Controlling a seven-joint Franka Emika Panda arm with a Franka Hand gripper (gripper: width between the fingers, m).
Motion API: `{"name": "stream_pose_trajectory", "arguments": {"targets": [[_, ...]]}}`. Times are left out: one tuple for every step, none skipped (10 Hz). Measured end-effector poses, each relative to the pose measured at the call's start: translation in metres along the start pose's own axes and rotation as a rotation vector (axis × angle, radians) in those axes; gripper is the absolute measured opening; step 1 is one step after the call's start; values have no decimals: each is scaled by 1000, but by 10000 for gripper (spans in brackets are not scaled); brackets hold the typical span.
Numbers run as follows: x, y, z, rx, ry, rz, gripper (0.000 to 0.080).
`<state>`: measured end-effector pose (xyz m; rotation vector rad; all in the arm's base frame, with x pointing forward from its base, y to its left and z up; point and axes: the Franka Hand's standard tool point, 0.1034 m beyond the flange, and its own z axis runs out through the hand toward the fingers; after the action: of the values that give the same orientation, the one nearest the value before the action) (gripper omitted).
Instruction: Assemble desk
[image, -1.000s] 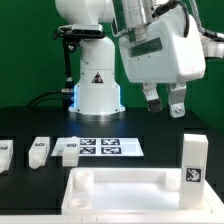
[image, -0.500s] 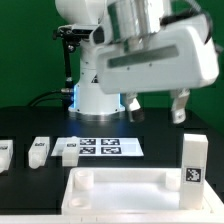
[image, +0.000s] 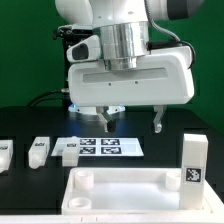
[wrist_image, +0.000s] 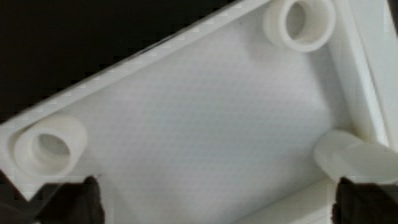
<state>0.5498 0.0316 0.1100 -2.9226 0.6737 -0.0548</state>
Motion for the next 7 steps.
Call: {"name": "stream_pose_trajectory", "arguments": {"targets": [[0, 2, 1, -4, -1, -78, 648], [-3, 15, 8, -18, -11, -194, 648], [-10, 39, 15, -36, -40, -301, 648], [-15, 68, 19, -62, -86, -401, 648], [-14, 86, 20, -74, -85, -440, 648], [-13, 93, 22, -84, -59, -454, 648], [-17, 91, 22, -81, -85, -438, 648]]}}
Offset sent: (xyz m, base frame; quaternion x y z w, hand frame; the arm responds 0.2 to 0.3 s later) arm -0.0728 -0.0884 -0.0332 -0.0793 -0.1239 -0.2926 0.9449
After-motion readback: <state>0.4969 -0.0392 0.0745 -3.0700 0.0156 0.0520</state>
